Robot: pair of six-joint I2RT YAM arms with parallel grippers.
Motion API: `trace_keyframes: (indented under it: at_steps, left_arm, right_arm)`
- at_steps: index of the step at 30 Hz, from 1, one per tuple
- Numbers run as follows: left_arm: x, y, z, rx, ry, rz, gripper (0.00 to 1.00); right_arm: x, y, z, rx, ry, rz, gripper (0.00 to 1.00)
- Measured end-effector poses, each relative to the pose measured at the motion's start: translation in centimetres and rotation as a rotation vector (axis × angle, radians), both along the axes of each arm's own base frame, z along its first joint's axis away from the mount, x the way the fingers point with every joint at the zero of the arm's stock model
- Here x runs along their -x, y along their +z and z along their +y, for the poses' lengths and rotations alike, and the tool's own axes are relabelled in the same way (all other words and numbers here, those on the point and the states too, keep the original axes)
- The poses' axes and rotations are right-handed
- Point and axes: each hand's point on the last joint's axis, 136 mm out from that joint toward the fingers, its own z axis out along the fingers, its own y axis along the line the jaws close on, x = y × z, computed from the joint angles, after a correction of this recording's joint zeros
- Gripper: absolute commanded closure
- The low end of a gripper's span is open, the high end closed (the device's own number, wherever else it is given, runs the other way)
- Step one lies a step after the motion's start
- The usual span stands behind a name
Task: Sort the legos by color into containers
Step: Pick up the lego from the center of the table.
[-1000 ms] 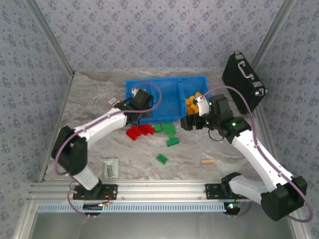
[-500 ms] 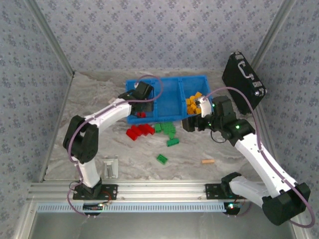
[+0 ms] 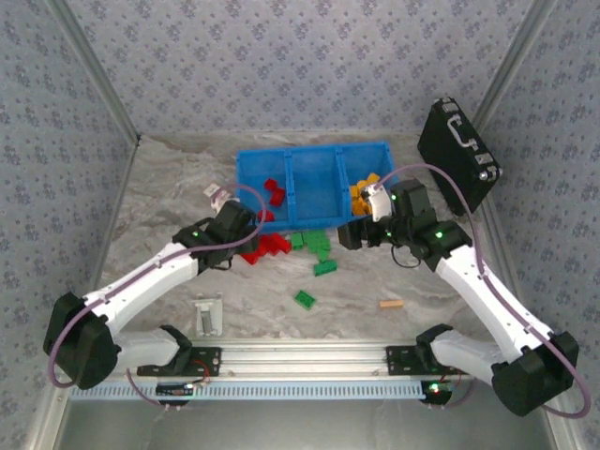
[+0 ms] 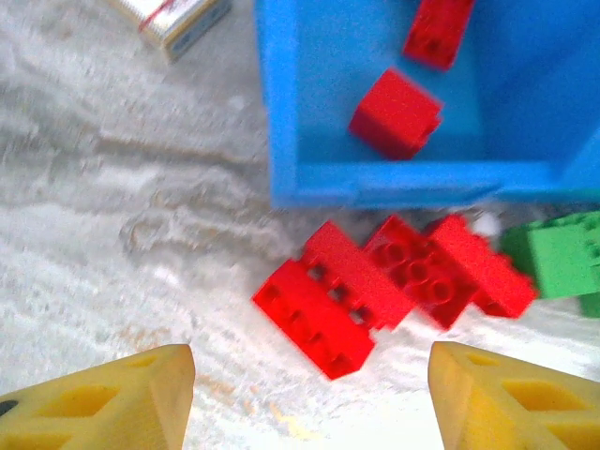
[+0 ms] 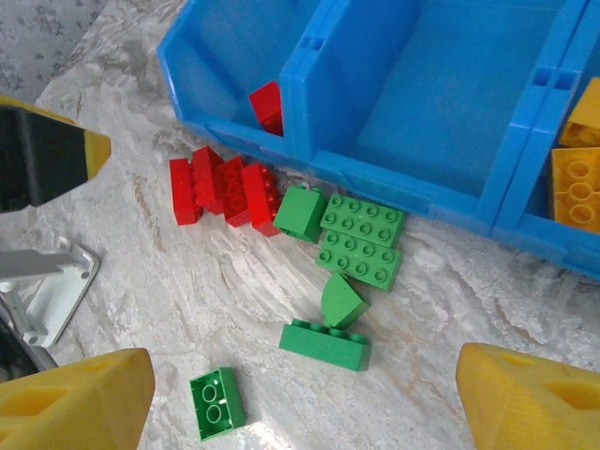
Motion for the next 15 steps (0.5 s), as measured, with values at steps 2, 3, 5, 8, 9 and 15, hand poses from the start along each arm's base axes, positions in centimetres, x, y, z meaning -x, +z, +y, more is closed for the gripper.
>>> trace_keyframes:
  at_steps: [2, 3, 5, 8, 9, 15]
  left_arm:
    - [0.5, -1.3, 0.5, -0.014, 0.009, 0.022, 0.02]
    - [0.7, -1.9, 0.6, -0.021, 0.008, 0.028, 0.0]
    - [0.9, -2.9, 0.8, -0.034, 0.003, 0.04, 0.0]
    - [0.8, -4.0, 0.6, -0.044, -0.005, 0.046, 0.0]
    - [0.6, -4.2, 0.5, -0.044, -0.012, 0.043, 0.0]
    - [-0.1, -4.7, -0.5, -0.057, -0.084, 0.027, 0.0]
  right_arm:
    - [0.0, 0.1, 0.6, 0.0, 0.017, 0.001, 0.14]
    - [0.0, 0.2, 0.9, 0.0, 0.026, 0.0, 0.14]
    - [0.1, 0.4, 1.6, -0.002, 0.047, -0.004, 0.14]
    - [0.6, 0.5, 2.5, -0.001, 0.077, -0.003, 0.14]
    - [0.7, 0.4, 2.7, 0.0, 0.085, -0.002, 0.14]
    - [0.7, 0.4, 3.1, 0.013, 0.087, -0.006, 0.14]
